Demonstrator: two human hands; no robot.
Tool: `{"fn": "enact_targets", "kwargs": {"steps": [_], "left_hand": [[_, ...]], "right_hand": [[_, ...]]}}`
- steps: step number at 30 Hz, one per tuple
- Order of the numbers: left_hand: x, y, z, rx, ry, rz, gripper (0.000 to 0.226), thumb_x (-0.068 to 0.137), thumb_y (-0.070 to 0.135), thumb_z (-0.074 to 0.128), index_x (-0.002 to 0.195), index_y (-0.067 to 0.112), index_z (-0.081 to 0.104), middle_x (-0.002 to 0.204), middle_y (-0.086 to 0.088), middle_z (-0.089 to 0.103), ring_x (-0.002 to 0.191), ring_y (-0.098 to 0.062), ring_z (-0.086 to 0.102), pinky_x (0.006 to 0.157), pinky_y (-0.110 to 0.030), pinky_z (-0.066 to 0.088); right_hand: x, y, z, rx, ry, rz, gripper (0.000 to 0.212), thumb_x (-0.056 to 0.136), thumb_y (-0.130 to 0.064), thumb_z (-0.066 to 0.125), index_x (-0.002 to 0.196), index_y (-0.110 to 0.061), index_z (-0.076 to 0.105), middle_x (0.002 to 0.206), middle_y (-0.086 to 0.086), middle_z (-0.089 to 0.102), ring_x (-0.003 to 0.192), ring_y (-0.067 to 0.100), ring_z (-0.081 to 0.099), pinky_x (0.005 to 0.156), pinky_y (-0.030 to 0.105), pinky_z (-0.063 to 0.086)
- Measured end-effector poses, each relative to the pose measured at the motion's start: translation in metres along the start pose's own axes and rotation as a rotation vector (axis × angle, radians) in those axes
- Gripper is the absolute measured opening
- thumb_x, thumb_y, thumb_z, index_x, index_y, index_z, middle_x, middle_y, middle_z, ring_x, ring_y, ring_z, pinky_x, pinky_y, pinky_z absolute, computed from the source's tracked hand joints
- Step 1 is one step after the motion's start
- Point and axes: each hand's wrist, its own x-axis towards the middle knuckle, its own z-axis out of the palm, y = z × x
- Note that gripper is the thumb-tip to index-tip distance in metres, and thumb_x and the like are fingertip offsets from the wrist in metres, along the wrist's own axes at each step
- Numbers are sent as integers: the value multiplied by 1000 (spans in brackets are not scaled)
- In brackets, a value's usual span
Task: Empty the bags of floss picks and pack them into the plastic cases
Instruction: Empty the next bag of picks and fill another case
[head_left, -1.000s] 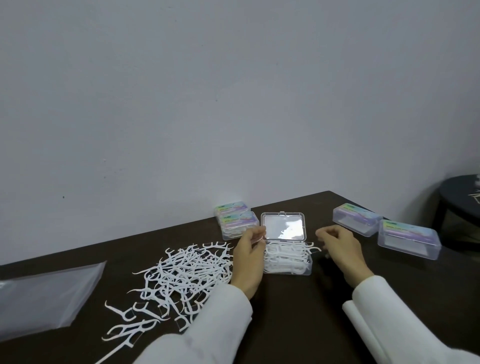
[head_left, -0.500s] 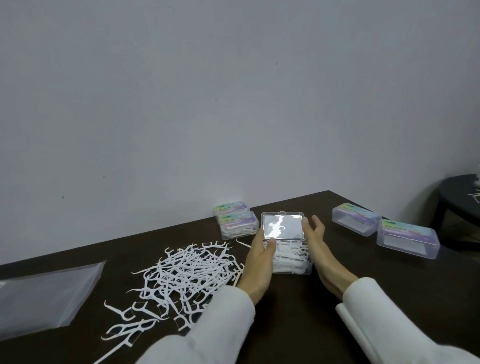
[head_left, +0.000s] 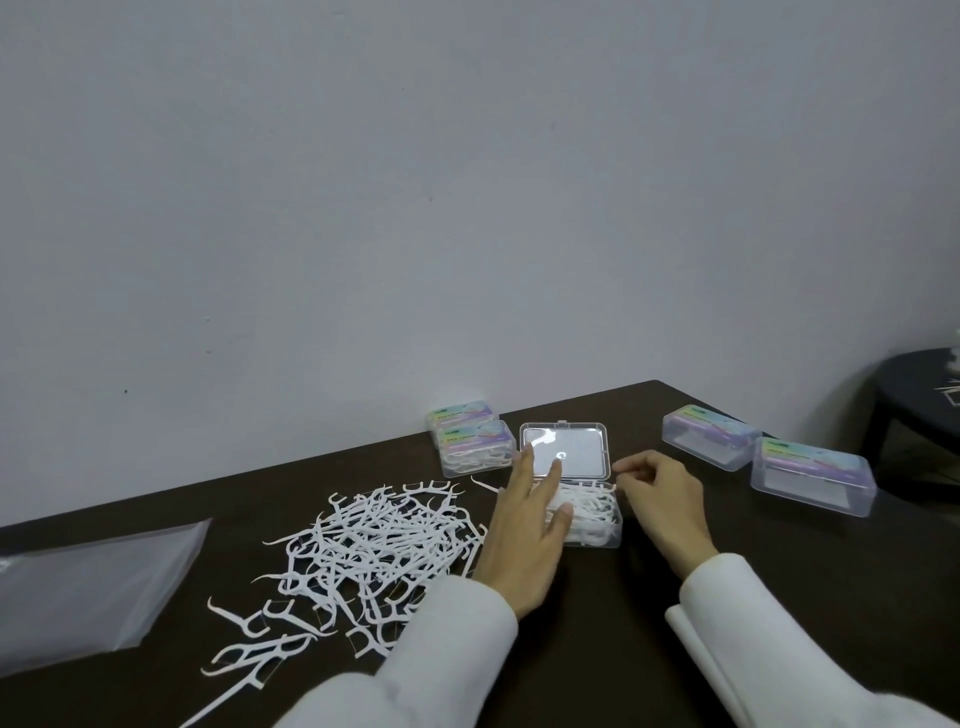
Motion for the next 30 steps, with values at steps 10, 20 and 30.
{"fn": "enact_targets", "kwargs": {"steps": [10, 20, 30], "left_hand": [[0, 0, 2, 152, -44, 34, 48, 103, 31, 28, 149, 19, 22, 158, 7, 8, 144, -4, -3, 110, -19, -6], [-2, 2, 0, 181, -25, 40, 51, 102, 31, 30, 150, 22, 14, 157, 10, 9, 143, 0, -3, 112, -21, -7], [-3, 7, 2, 260, -91, 53, 82, 76, 64, 0, 150, 29, 8, 158, 8, 0, 143, -2, -10, 110, -22, -14]], "right_hand": [[-3, 1, -1, -52, -28, -114, 9, 83, -11, 65, 80, -19, 65, 82, -2, 63, 80, 10, 59, 70, 23, 48], [-2, -2, 1, -3, -152, -100, 11, 84, -18, 66, 94, -19, 61, 107, 5, 56, 95, 15, 55, 68, 14, 42], [1, -3, 11, 448, -161, 132, 35, 96, -19, 47, 129, -16, 37, 113, 8, 56, 85, 12, 59, 73, 28, 48]]}}
